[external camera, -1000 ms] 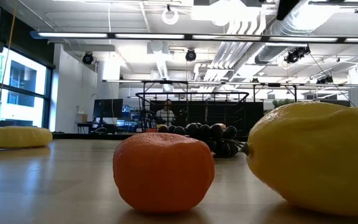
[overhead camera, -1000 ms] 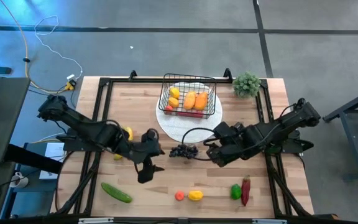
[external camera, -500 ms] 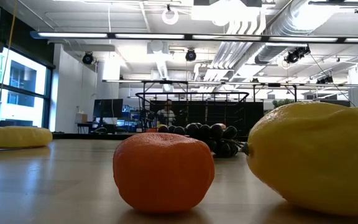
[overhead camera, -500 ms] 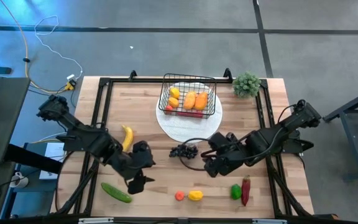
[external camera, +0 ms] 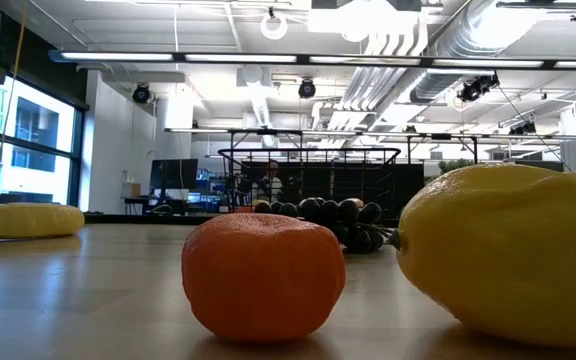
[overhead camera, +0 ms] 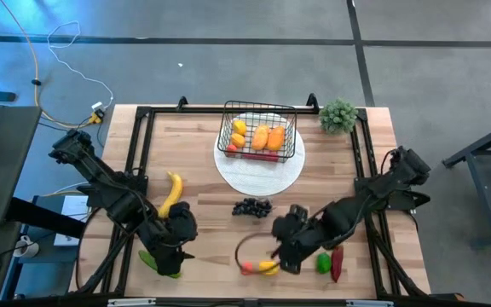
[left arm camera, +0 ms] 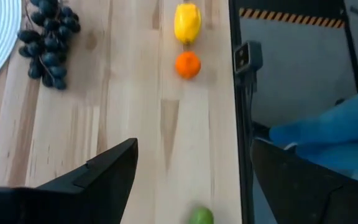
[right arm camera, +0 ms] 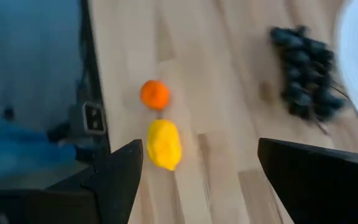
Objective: Build produce basket
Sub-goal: Put the lemon into mesh basket
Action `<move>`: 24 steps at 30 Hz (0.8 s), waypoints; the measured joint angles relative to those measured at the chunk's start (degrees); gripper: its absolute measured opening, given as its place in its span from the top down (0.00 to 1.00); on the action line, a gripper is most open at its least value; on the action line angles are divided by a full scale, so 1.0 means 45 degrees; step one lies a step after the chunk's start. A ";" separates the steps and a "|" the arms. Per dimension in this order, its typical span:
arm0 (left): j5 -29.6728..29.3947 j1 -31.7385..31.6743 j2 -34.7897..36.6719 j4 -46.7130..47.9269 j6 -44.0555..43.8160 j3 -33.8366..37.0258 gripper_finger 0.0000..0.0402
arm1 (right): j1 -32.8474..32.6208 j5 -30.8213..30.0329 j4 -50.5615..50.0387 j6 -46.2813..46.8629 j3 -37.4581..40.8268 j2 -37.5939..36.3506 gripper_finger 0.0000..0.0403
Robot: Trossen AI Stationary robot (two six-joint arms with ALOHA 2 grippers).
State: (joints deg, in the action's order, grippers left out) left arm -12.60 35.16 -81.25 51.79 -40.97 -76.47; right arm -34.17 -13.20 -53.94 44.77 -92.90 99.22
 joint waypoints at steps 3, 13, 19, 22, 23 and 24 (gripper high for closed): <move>-0.0014 0.0198 0.0000 0.0209 -0.0156 0.0000 0.25 | -0.0251 0.0226 0.0498 -0.0979 0.0000 0.0548 0.26; -0.0525 0.0261 0.0000 0.0306 -0.0332 0.0000 0.25 | -0.0677 0.0633 0.2809 -0.1952 0.0000 0.2305 0.26; -0.0674 0.0092 0.0000 0.0298 -0.0325 0.0000 0.25 | -0.0696 0.0614 0.3380 -0.1952 -0.0004 0.3153 0.26; -0.0682 -0.0008 0.0000 0.0296 -0.0321 0.0000 0.25 | -0.0696 0.0636 0.3422 -0.1919 -0.0005 0.3606 0.26; -0.0685 -0.0044 0.0000 0.0296 -0.0321 0.0000 0.25 | -0.0696 0.0695 0.3410 -0.1878 -0.0005 0.3728 0.26; -0.0680 -0.0081 0.0000 0.0296 -0.0308 0.0000 0.25 | -0.0694 0.0792 0.3413 -0.1754 -0.0005 0.3851 0.26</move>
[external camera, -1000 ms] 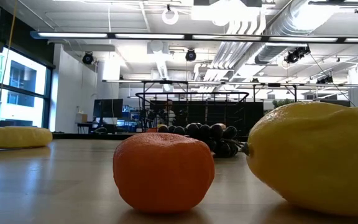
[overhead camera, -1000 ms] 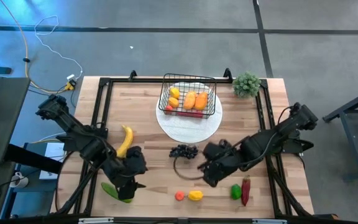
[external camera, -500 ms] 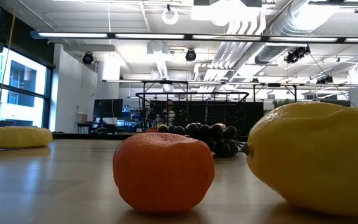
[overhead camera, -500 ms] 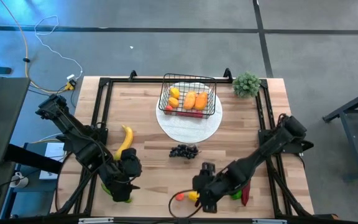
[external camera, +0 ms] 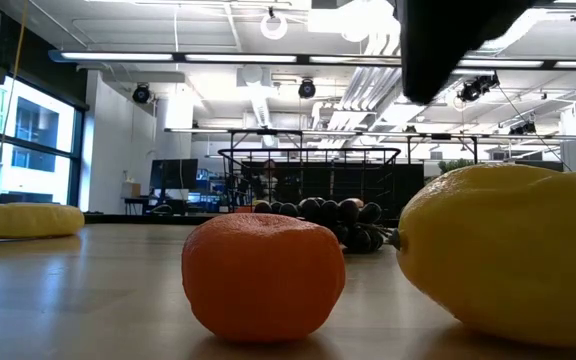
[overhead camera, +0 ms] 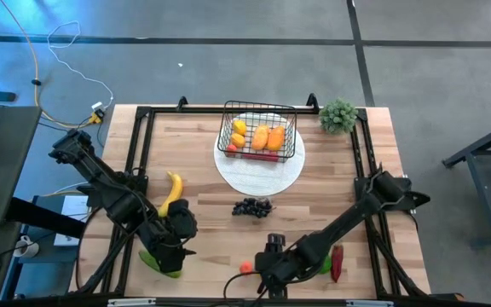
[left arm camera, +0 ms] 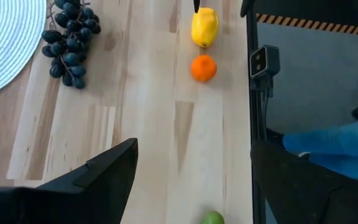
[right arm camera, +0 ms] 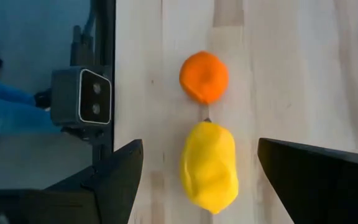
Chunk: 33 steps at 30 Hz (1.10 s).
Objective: Build produce basket
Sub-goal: Put the lemon into mesh basket
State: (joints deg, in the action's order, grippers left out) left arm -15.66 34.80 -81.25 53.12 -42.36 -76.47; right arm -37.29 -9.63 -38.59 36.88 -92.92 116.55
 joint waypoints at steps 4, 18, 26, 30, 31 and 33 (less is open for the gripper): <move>-0.0014 -0.0107 0.0000 -0.0016 0.0118 0.0000 0.25 | 0.0007 0.0360 -0.0038 0.0143 0.0000 0.0472 0.26; -0.0401 -0.0261 -0.0005 -0.0034 0.0458 0.0000 0.25 | 0.0406 0.1479 -0.0738 0.0427 0.0000 0.1366 0.27; -0.0471 -0.0699 -0.0010 -0.0013 0.1127 0.0000 0.25 | 0.0802 0.2200 -0.0818 0.0470 0.0000 0.1443 0.51; -0.0471 -0.0911 -0.0010 0.0010 0.1487 0.0000 0.25 | 0.1040 0.2386 -0.0965 0.0073 0.0000 0.1437 0.70; -0.0476 -0.0938 -0.0010 0.0010 0.1609 0.0000 0.25 | 0.1106 0.2383 -0.1053 -0.0106 0.0000 0.1433 0.72; -0.0476 -0.1022 -0.0010 0.0010 0.1785 0.0000 0.25 | 0.1269 0.2342 -0.1244 -0.0391 0.0000 0.1406 0.72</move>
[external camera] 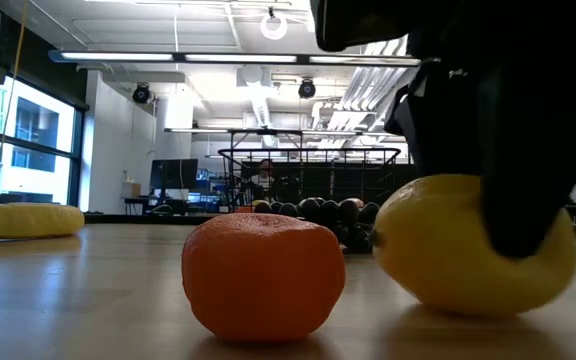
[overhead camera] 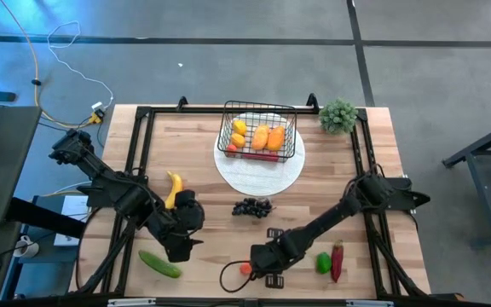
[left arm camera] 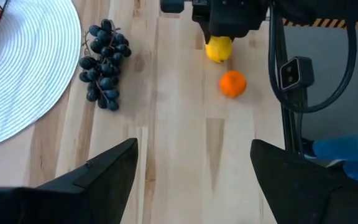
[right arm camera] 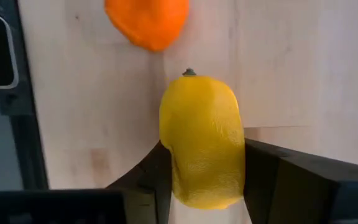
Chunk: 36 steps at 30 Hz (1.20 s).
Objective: Build produce basket
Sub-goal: Put the lemon into mesh basket
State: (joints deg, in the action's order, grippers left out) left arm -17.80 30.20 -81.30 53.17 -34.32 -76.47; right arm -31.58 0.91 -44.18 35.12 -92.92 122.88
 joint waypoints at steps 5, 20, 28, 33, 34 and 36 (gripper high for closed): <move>0.0005 -0.0240 0.0000 0.0005 0.0014 0.0000 0.25 | 0.0466 -0.0221 -0.0272 -0.0751 0.0000 -0.0273 0.72; -0.0312 -0.1134 0.0000 0.0046 0.0723 0.0000 0.25 | 0.3225 -0.1692 -0.0563 -0.3399 0.0000 -0.2238 0.72; -0.1683 -0.1638 0.0138 0.0509 0.0810 0.0003 0.25 | 0.5251 -0.2232 -0.0985 -0.4846 0.0000 -0.3465 0.72; -0.2249 -0.2000 0.0277 0.0532 0.0767 0.0005 0.25 | 0.6633 -0.2680 -0.0746 -0.5744 0.0000 -0.3940 0.72; -0.2245 -0.2100 0.0284 0.0537 0.0764 0.0000 0.25 | 0.6929 -0.2744 -0.0626 -0.5835 0.0000 -0.4007 0.72; -0.2205 -0.2299 0.0243 0.0590 0.0863 0.0005 0.25 | 0.7511 -0.2781 -0.0357 -0.6034 0.0000 -0.4111 0.72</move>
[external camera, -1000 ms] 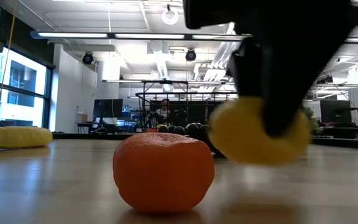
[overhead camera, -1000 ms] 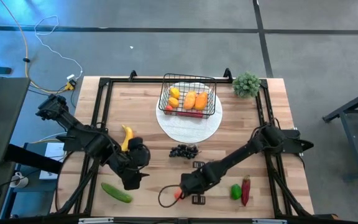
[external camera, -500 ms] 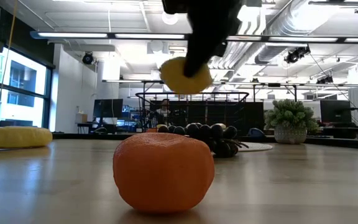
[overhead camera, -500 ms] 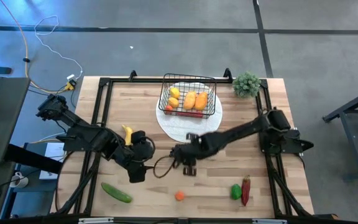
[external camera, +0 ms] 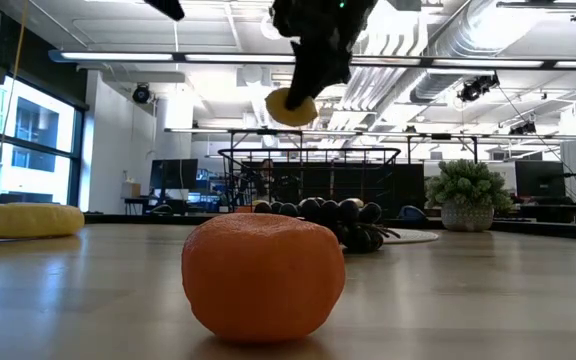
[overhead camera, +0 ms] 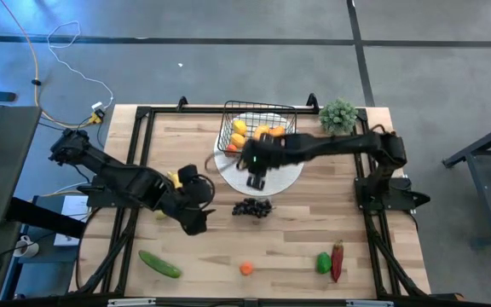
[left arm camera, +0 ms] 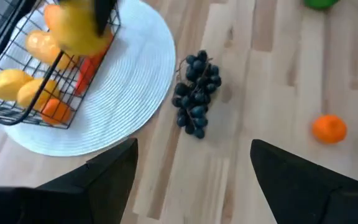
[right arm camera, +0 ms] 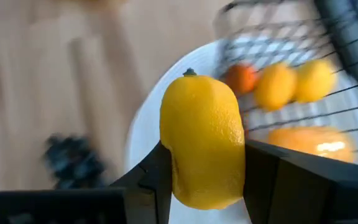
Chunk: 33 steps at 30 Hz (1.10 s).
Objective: Build produce basket
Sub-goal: Put the lemon into mesh basket
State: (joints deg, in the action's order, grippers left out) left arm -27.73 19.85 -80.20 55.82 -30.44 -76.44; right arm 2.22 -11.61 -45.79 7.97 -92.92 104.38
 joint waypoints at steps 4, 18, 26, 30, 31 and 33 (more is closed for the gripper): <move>-0.0187 -0.0493 0.0010 0.0031 0.0738 -0.0002 0.25 | 0.1079 -0.0138 0.0889 -0.0284 0.0000 -0.0030 0.72; -0.1559 -0.3407 0.0010 -0.0073 0.4572 -0.0005 0.25 | 0.4011 -0.0149 0.3129 0.2672 0.0000 0.0736 0.72; -0.1548 -0.4686 0.0010 -0.0695 0.5471 -0.0005 0.25 | 0.4181 0.0071 0.3334 0.5378 0.0010 0.1957 0.72; -0.1196 -0.5112 0.0010 -0.1071 0.6181 -0.0005 0.25 | 0.4176 0.0210 0.3286 0.5946 0.0010 0.2448 0.72; -0.1182 -0.5184 0.0010 -0.1121 0.6255 -0.0005 0.25 | 0.4176 0.0231 0.3281 0.6008 0.0010 0.2511 0.72; -0.1115 -0.5314 0.0010 -0.1171 0.6397 -0.0005 0.25 | 0.4181 0.0231 0.3317 0.6210 0.0010 0.2666 0.68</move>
State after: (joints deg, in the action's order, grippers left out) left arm -32.74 -4.06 -80.16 50.56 -1.65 -76.47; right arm 21.04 -10.57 -30.86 35.91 -92.88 116.38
